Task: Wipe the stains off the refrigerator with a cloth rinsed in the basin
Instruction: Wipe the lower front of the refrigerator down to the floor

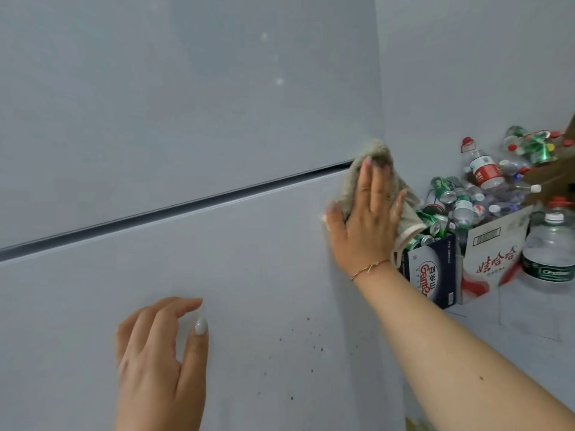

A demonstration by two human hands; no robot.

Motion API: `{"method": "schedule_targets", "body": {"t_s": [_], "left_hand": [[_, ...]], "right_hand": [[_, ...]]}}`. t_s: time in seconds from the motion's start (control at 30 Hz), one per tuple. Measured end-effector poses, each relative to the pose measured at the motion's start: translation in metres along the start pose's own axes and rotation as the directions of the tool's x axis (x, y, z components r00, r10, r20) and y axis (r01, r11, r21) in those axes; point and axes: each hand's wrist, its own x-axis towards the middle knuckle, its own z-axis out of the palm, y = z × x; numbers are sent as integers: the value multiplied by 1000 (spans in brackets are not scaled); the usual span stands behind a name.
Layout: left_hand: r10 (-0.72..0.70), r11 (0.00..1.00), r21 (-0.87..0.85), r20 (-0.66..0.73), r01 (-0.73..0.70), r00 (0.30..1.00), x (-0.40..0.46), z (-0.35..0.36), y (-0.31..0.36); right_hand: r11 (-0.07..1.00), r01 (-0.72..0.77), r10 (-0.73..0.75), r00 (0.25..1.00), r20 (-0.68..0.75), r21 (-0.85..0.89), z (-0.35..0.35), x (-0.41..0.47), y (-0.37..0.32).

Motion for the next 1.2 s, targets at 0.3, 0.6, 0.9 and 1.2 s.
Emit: {"method": "schedule_targets", "body": {"t_s": [0.3,0.6,0.9,1.2], "left_hand": [[-45,999,1,-6,45,999,-4,21,5],[-31,999,17,10,31,999,-6,25,12],[-96,994,52,-15,96,995,-39,1,-25],[-111,993,42,-8,112,994,-63,-10,-38]], "right_hand": [[996,-78,74,995,70,52,21,-95,-24],[837,545,-545,838,-2,-50,13,-61,21],[817,-541,552,834,0,198,38,-129,-31],[883,456,-459,888,6,111,51,-219,-95]]}}
